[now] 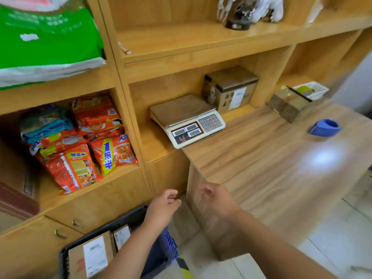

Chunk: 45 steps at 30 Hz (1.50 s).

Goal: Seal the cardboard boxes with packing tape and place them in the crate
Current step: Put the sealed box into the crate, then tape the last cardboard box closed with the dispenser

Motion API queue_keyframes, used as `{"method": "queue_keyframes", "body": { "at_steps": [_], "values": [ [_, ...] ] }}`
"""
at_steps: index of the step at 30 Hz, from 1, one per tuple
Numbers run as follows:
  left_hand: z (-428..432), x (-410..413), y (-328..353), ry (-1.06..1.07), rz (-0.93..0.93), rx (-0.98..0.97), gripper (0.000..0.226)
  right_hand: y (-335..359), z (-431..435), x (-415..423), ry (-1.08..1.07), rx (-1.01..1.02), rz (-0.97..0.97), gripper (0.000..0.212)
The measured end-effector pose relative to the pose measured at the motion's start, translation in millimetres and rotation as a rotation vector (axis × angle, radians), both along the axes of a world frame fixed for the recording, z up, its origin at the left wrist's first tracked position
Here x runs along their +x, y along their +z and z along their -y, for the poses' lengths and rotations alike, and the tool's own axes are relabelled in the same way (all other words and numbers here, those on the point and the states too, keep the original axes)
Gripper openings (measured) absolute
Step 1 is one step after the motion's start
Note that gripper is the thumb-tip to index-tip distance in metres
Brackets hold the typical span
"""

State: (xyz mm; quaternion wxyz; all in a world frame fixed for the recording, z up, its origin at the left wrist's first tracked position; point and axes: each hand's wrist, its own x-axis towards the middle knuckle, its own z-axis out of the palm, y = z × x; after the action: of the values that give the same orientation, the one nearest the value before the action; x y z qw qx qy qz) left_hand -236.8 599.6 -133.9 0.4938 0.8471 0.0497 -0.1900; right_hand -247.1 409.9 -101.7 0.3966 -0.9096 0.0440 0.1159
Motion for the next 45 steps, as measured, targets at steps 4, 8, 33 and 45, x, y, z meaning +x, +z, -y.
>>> {"method": "queue_keyframes", "body": {
  "at_steps": [4, 8, 33, 45],
  "values": [
    [87, -3, 12, -0.034, -0.004, -0.038, 0.019, 1, 92, -19, -0.05, 0.031, -0.022, 0.022],
    [192, -14, 23, -0.067, 0.013, -0.046, 0.02, 1, 192, -38, -0.096, 0.039, -0.01, 0.023],
    [537, 19, 21, -0.082, 0.027, -0.222, 0.02, 1, 524, -31, -0.206, 0.008, -0.062, 0.023],
    [654, 136, 24, 0.057, -0.031, -0.247, 0.017, 16, 649, 101, -0.166, 0.011, -0.067, 0.022]
  ]
}}
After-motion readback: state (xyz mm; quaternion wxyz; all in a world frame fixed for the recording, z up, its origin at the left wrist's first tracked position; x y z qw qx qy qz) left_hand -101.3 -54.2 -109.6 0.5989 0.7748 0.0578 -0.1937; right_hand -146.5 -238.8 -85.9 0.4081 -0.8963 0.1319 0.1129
